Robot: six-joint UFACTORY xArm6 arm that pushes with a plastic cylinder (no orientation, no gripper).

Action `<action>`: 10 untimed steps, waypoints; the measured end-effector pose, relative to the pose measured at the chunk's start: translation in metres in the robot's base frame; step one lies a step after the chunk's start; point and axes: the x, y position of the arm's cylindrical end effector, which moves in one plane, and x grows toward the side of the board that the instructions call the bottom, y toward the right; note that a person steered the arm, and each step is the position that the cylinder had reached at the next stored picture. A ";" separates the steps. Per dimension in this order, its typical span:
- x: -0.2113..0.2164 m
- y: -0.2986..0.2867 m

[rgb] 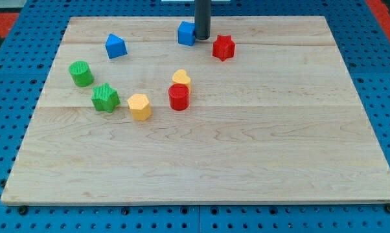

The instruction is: Adjust the blue cube parallel to the top of the yellow heart

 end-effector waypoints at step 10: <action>-0.041 -0.057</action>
